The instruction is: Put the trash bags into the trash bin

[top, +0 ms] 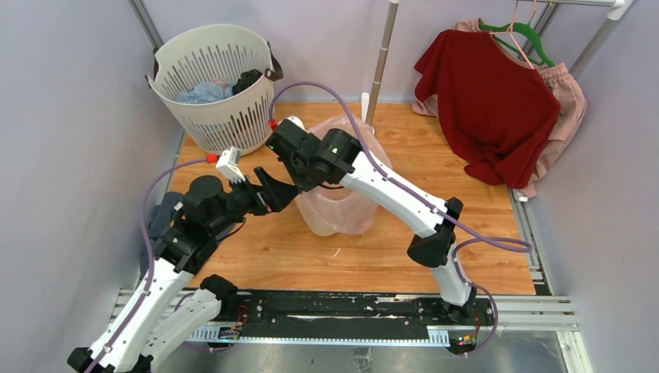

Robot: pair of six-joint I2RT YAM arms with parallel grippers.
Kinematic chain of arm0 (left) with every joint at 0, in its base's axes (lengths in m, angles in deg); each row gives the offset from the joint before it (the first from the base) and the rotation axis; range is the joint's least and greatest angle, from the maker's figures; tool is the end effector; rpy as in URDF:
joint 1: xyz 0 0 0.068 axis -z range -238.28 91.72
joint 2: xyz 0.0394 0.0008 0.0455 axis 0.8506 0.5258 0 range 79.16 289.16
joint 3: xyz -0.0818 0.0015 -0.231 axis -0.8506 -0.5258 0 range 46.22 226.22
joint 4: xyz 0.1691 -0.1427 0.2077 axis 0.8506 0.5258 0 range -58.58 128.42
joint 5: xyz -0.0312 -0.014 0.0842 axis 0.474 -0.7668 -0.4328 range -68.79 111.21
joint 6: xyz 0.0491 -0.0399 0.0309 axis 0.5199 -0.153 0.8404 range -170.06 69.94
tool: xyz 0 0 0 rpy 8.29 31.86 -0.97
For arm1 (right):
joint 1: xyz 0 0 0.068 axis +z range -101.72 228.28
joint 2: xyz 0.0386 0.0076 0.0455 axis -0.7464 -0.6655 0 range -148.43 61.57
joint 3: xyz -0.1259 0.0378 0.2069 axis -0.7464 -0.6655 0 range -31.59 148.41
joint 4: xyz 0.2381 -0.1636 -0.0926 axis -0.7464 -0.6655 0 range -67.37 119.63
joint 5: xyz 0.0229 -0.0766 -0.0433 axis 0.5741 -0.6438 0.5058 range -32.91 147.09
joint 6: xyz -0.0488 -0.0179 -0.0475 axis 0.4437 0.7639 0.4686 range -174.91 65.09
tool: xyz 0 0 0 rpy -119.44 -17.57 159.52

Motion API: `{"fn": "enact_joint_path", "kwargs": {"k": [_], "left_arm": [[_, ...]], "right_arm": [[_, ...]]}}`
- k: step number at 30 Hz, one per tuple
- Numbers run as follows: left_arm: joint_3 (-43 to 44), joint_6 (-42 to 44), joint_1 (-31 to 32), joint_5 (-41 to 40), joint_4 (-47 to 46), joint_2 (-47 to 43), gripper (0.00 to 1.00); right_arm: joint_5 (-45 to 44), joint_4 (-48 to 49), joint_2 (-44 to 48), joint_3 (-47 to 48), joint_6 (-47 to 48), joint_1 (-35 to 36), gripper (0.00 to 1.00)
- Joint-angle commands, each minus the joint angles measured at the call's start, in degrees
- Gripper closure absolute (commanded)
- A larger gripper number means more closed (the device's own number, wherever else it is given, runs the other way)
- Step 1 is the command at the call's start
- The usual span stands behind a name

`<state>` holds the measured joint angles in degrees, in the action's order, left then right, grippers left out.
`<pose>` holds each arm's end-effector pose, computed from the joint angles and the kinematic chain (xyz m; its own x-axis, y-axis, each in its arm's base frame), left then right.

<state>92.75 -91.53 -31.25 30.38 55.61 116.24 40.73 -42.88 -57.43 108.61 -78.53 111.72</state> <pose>0.2048 -0.1148 0.3287 -0.5578 -0.4494 -0.6978 0.2888 0.6830 -0.6708 0.2215 0.4068 0.3790 -0.6320 -0.4048 -0.6609 -0.5744 0.8171 0.0489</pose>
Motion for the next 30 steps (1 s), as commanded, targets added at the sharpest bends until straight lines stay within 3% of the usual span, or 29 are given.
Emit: {"fn": "enact_joint_path", "kwargs": {"k": [1, 13, 18, 23, 30], "left_arm": [[-4.1, -10.8, 0.0, 8.8, -15.6, 1.5, 0.00], [-6.2, -15.8, 3.2, 4.5, -23.7, 8.4, 0.04], [-5.5, -16.2, 4.3, 3.1, -23.9, 10.7, 0.23], [-5.0, -15.9, 5.4, 1.3, -25.6, 12.8, 0.26], [-5.0, -15.7, 6.9, -0.8, -27.4, 16.2, 0.46]], "right_arm": [[-5.6, 4.8, 5.8, -1.4, -2.4, -1.2, 1.00], [-13.4, 12.6, 13.0, -10.1, -6.8, -2.4, 1.00], [-14.7, 13.9, 14.7, -12.4, -7.4, -2.5, 1.00], [-14.3, 15.2, 16.1, -13.7, -7.5, -2.6, 1.00], [-12.8, 18.1, 18.9, -16.9, -8.5, -2.6, 1.00]]}}
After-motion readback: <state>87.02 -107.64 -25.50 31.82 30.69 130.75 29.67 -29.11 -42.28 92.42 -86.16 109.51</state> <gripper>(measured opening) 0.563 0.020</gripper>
